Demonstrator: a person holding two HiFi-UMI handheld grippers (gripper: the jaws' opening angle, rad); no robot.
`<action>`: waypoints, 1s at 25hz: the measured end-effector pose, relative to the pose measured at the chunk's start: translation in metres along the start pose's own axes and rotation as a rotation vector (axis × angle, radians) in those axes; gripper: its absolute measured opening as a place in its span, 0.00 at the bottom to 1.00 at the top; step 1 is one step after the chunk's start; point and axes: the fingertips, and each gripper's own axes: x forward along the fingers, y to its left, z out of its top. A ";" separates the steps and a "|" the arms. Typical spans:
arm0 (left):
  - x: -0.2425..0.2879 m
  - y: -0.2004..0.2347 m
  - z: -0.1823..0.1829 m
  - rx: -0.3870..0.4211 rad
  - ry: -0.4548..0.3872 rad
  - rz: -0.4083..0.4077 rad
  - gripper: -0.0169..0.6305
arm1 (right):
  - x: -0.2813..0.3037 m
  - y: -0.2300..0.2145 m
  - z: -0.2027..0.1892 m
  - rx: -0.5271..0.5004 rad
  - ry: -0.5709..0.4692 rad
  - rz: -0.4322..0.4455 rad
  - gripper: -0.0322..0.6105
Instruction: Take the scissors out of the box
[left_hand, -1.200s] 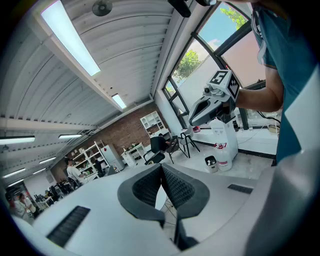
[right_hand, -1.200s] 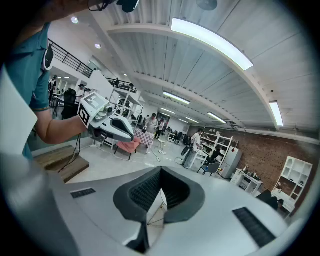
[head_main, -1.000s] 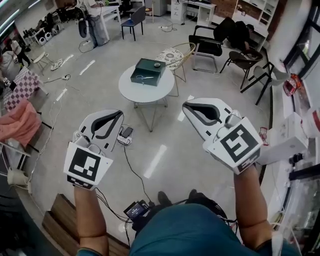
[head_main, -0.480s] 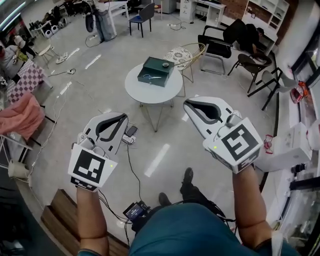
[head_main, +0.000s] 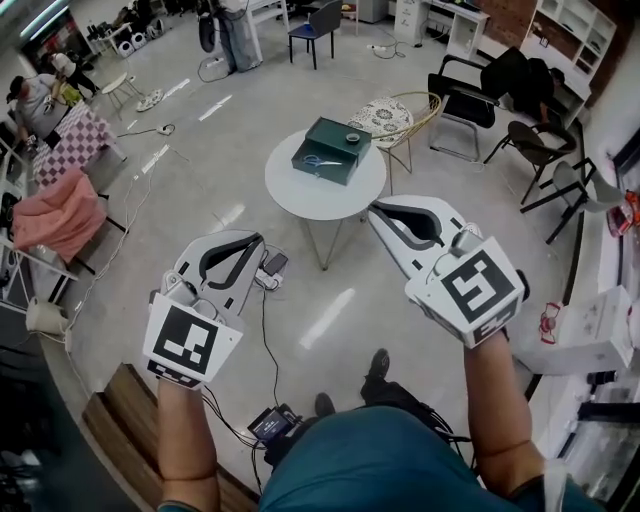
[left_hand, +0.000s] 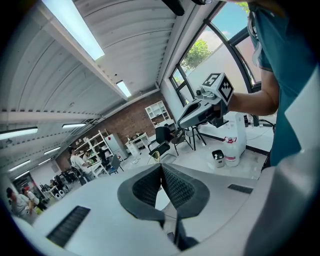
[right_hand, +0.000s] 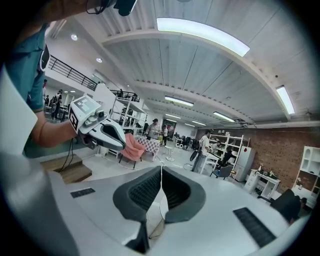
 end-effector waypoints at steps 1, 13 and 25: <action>0.013 0.001 0.003 -0.001 0.003 0.002 0.05 | 0.002 -0.013 -0.005 0.002 -0.003 0.004 0.11; 0.141 0.016 0.050 -0.018 0.072 0.070 0.05 | 0.011 -0.146 -0.057 0.024 -0.021 0.099 0.11; 0.240 0.049 0.076 0.018 0.046 0.032 0.05 | 0.019 -0.232 -0.092 0.071 0.012 0.044 0.11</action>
